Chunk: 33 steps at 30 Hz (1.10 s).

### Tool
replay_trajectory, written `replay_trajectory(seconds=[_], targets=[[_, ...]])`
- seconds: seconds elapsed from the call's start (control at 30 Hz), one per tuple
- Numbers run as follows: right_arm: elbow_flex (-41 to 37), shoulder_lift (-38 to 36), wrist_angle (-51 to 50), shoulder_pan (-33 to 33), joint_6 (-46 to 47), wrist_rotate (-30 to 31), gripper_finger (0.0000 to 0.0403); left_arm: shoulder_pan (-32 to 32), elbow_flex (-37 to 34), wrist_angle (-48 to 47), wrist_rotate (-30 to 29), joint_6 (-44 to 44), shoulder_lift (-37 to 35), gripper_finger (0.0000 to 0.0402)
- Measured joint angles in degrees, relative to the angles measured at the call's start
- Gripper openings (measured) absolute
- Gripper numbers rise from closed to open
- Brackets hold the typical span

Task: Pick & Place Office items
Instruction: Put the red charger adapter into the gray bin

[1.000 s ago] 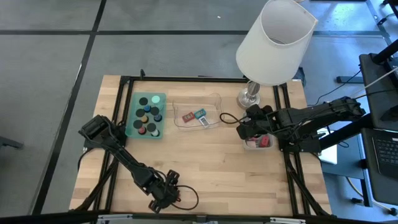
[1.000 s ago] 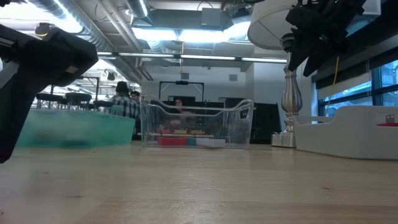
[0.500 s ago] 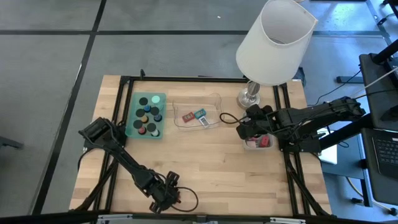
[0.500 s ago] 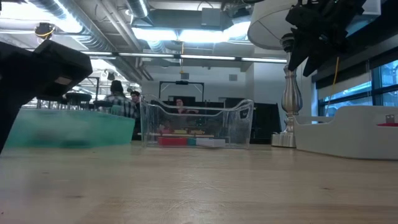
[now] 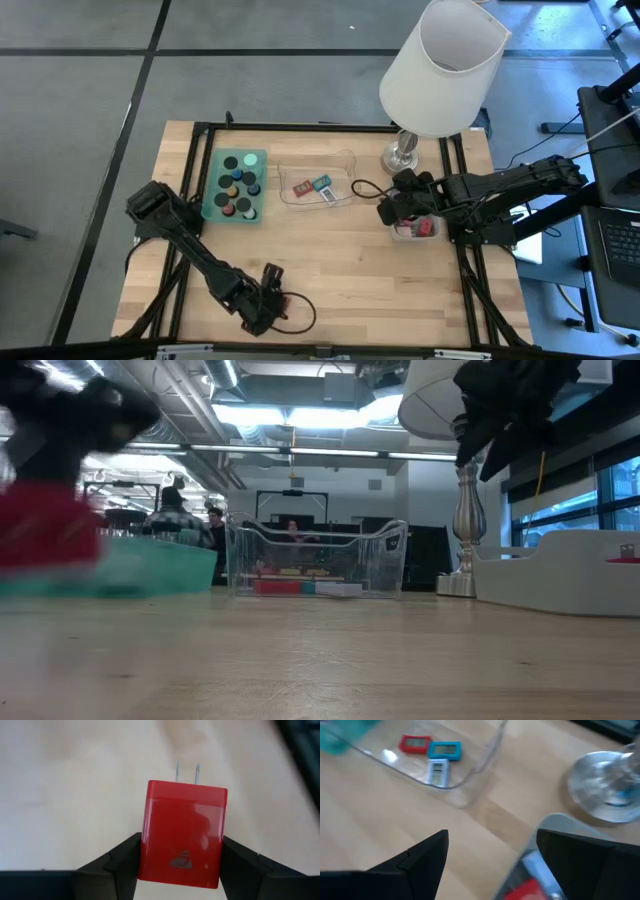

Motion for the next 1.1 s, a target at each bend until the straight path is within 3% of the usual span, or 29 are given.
replay_trajectory(seconds=[0.2, 0.47, 0.53, 0.7, 0.9, 1.1], targets=[[0.0, 0.0, 10.82, 0.0, -2.2, -4.9, 0.0307, 0.56, 2.43, -11.34, -21.3, 1.99, -6.09, 0.0217], [0.0, 0.0, 32.91, 0.0, -10.92, -11.94, 0.0307, 5.6, 2.57, -9.65, -54.35, 5.57, -12.71, 0.0219], [0.0, 0.0, 37.85, 0.0, -12.38, -12.78, 0.0307, 7.51, 2.57, -8.23, -59.08, 6.45, -14.06, 0.022], [0.0, 0.0, 46.32, -0.09, -14.56, -12.59, 0.0307, 13.62, 2.57, 0.31, -57.77, 11.02, -15.4, 0.022], [0.0, 0.0, 47.76, -0.99, -18.17, -10.18, 0.0307, 20.64, 2.57, 13.12, -46.17, 21.14, -15.4, 0.022], [0.0, 0.5, 47.8, -2.14, -19.93, -10.15, 0.0307, 24.64, 2.57, 22.66, -39.64, 28.2, -15.4, 0.0221]])
